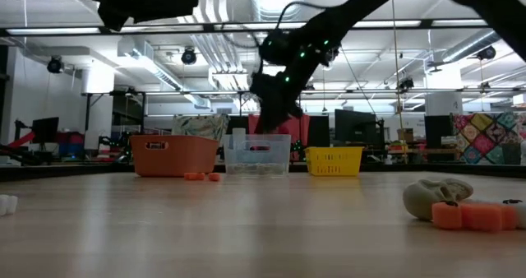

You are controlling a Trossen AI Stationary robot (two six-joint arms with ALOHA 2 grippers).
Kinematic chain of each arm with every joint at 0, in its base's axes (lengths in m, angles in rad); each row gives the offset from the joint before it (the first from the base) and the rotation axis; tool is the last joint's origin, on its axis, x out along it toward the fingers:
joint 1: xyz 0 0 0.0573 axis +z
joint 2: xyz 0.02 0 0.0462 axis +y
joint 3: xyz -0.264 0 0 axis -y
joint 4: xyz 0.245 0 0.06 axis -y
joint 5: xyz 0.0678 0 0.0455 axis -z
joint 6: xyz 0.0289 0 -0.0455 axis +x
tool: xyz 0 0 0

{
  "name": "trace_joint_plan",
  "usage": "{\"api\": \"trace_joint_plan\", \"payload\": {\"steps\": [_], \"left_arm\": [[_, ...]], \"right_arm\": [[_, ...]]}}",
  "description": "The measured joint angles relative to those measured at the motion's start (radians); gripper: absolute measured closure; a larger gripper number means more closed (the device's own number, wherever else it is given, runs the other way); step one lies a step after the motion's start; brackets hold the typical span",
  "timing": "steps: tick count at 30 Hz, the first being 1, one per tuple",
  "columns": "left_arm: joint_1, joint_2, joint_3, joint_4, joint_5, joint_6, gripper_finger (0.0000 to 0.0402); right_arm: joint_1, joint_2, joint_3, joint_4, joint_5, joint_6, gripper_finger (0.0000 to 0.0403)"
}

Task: Sort Halloween decoration
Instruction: Put the gray skull toy into the transparent bin

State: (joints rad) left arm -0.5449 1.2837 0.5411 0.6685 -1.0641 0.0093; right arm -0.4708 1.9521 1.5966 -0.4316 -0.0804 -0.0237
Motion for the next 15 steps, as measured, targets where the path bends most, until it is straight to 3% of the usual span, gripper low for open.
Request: {"api": "trace_joint_plan", "payload": {"steps": [8,15], "left_arm": [[0.0,-0.073,0.0,-0.229,0.0,-0.134,0.0284],[0.0,-0.06,0.0,-0.252,0.0,-0.158,0.0284]], "right_arm": [[-0.016,0.177,0.217,-0.225,-0.006,-0.049,0.0325],[-0.014,0.225,0.309,-0.274,-0.007,-0.02,0.0271]]}}
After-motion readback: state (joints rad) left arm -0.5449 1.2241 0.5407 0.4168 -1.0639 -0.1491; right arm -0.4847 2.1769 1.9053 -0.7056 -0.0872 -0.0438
